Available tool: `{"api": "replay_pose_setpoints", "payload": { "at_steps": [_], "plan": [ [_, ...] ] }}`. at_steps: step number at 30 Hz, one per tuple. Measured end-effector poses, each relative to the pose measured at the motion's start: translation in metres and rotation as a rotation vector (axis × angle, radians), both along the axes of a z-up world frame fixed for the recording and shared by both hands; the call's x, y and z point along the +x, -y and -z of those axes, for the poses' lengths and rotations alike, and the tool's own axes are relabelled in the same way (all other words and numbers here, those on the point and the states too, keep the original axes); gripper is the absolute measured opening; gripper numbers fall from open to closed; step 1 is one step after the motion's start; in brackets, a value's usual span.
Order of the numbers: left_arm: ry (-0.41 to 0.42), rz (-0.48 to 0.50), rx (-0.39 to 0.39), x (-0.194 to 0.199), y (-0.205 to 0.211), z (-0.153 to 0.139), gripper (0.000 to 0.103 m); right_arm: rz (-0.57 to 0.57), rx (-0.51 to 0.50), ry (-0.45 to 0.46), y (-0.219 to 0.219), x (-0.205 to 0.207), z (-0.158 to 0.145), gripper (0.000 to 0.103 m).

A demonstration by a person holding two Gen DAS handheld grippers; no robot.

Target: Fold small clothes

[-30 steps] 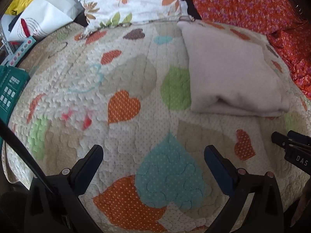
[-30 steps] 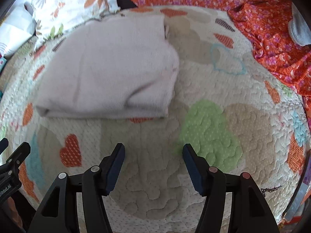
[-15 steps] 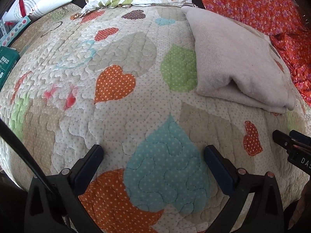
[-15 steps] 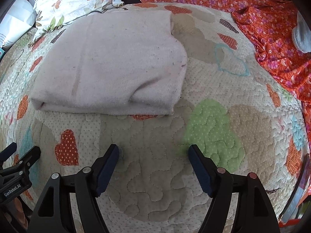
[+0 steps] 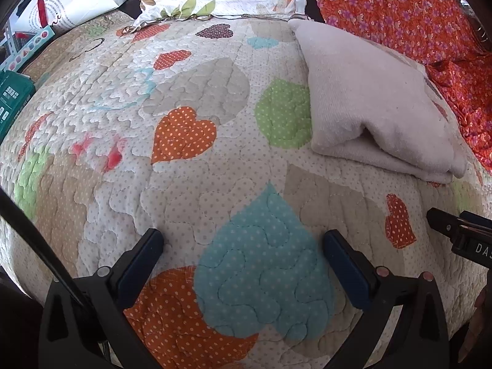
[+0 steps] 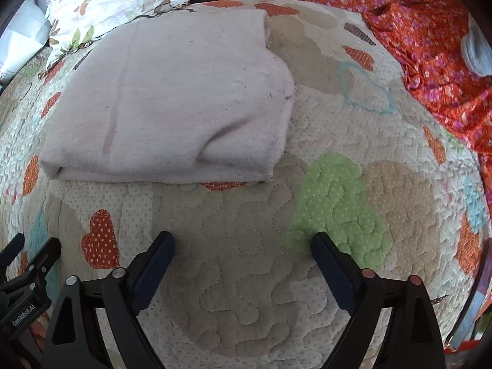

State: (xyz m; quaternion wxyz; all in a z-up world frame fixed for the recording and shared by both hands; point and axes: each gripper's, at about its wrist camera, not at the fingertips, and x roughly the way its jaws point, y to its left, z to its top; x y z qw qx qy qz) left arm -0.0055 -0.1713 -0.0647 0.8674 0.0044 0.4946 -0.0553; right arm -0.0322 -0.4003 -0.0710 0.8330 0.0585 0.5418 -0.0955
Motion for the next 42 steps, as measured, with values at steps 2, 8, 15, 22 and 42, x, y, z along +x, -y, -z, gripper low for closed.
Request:
{"api": "replay_pose_setpoints", "payload": {
  "at_steps": [2,8,15,22,42],
  "plan": [
    [-0.001,0.001,0.0,0.0,0.0,0.0,0.103,0.006,0.004,-0.001,0.001,0.0,0.001,0.097],
    [-0.017,0.002,-0.001,0.002,0.001,0.0,0.103,0.019,0.01,-0.004,0.004,0.002,0.004,0.1],
    [-0.039,0.004,0.002,0.006,-0.001,0.001,0.103,0.022,0.014,0.002,0.006,0.003,0.005,0.103],
    [-0.044,0.007,0.01,0.007,-0.001,0.002,0.103,0.049,0.022,0.022,0.007,0.001,0.006,0.103],
    [-0.022,0.002,0.0,0.004,-0.002,0.002,0.103,0.071,0.028,0.029,0.009,0.002,0.008,0.103]
  ]
}}
